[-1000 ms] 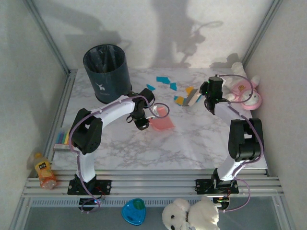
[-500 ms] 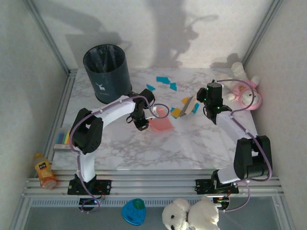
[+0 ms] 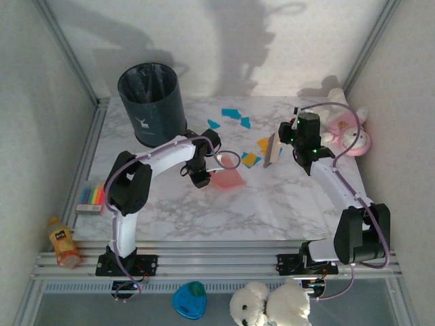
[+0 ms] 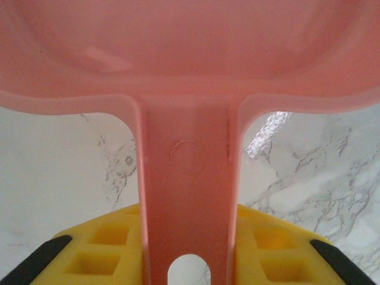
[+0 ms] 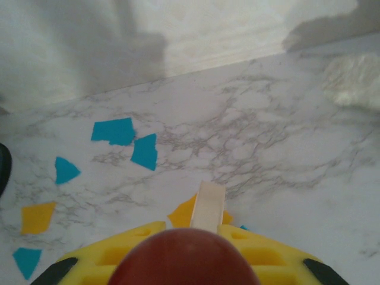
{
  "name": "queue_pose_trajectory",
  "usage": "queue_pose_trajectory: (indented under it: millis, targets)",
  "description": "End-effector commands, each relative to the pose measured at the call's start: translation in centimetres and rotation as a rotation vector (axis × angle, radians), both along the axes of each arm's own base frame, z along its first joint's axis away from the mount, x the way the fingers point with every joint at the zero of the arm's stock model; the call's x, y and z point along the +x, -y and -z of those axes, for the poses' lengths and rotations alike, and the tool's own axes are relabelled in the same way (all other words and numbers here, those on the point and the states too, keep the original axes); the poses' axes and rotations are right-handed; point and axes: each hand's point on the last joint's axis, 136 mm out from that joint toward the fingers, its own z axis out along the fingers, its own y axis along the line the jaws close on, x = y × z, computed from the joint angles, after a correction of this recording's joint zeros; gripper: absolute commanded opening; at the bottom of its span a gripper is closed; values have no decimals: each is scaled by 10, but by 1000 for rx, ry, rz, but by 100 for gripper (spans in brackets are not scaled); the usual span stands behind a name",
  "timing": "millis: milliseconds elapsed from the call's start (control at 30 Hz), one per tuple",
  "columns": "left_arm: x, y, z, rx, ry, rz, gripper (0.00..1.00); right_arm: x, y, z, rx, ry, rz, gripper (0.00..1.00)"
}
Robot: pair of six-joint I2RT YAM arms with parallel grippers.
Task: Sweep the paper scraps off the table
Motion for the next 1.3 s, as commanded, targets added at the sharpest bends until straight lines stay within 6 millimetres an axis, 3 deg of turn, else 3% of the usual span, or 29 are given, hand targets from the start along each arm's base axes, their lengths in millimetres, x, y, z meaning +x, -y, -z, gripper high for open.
queue_pose_trajectory:
  millis: [0,300,633,967,1267]
  targets:
    - [-5,-2,0,42,-39,1,12,5,14,-38,-155,83,-37,0]
    - [4,9,-5,21,-55,1,12,31,38,-27,-336,12,-62,0]
    - [8,10,-5,34,-68,5,12,67,37,0,-466,-25,-133,0]
    - [11,14,-5,30,-72,6,13,79,9,23,-509,-9,-260,0]
    - [13,17,-6,23,-70,4,13,62,-37,41,-511,18,-416,0]
